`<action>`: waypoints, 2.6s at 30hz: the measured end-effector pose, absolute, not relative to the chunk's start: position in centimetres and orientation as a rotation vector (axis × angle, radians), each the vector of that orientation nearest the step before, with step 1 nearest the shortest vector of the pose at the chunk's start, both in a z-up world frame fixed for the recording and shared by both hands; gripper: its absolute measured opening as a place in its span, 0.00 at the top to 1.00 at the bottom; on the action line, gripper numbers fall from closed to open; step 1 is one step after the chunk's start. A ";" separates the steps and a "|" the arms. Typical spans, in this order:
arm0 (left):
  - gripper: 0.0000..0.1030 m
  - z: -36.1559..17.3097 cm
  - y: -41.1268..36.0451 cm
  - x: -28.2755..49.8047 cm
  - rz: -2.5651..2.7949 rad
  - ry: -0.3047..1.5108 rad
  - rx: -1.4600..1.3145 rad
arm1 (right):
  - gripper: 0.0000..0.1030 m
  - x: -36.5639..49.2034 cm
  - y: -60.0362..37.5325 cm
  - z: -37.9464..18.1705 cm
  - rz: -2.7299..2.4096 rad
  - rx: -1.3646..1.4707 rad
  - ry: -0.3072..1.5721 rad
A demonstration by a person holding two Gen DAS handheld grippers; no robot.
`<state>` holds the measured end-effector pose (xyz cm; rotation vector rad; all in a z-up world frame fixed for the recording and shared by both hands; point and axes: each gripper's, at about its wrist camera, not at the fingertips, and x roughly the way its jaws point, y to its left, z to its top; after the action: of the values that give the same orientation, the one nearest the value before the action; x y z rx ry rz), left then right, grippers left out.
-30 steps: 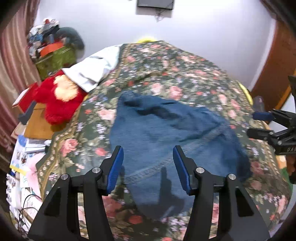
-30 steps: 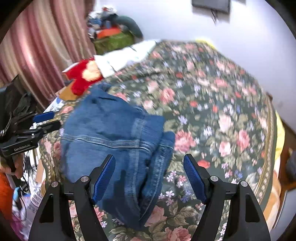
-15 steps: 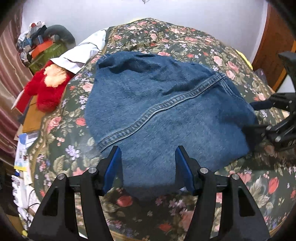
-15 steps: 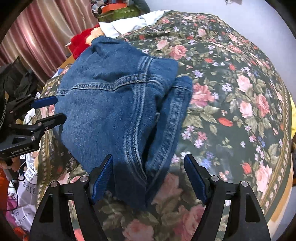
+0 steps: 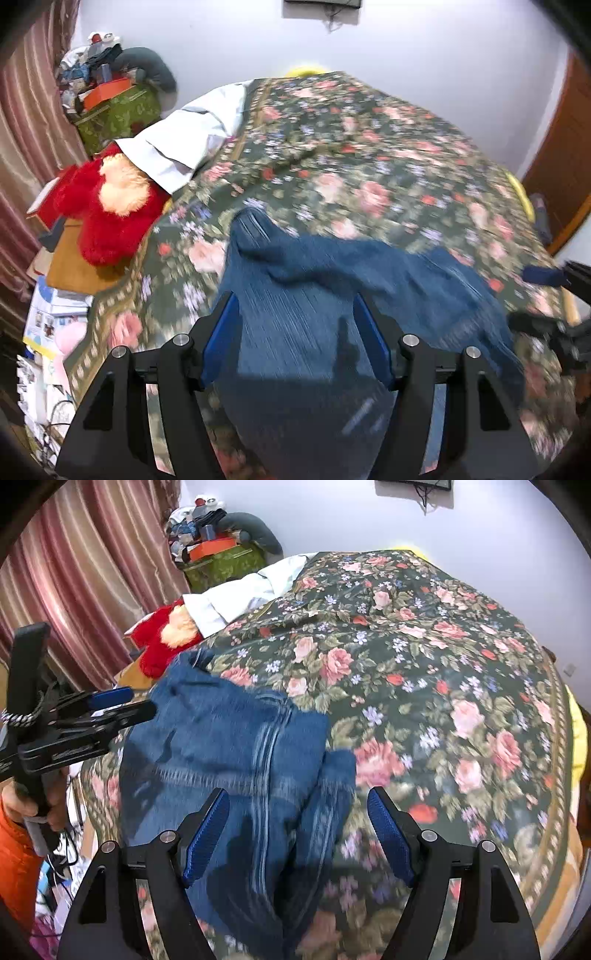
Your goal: Fold large clothes
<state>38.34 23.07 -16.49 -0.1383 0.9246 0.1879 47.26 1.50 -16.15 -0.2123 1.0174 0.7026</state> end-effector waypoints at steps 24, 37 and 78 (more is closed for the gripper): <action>0.26 -12.0 23.1 35.2 0.188 0.820 -0.152 | 0.12 45.1 -2.8 -10.2 0.648 -0.124 0.853; 0.26 1.3 16.2 19.8 0.109 0.412 -0.180 | 0.12 30.0 -7.0 3.7 0.716 -0.016 0.398; 0.08 2.1 10.3 10.5 0.204 0.237 -0.108 | 0.00 20.0 -9.4 4.0 0.642 -0.006 0.294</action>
<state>10.52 10.30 2.07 -0.1079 0.2369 0.2040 19.95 -9.37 3.98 -0.0055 0.2944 0.6417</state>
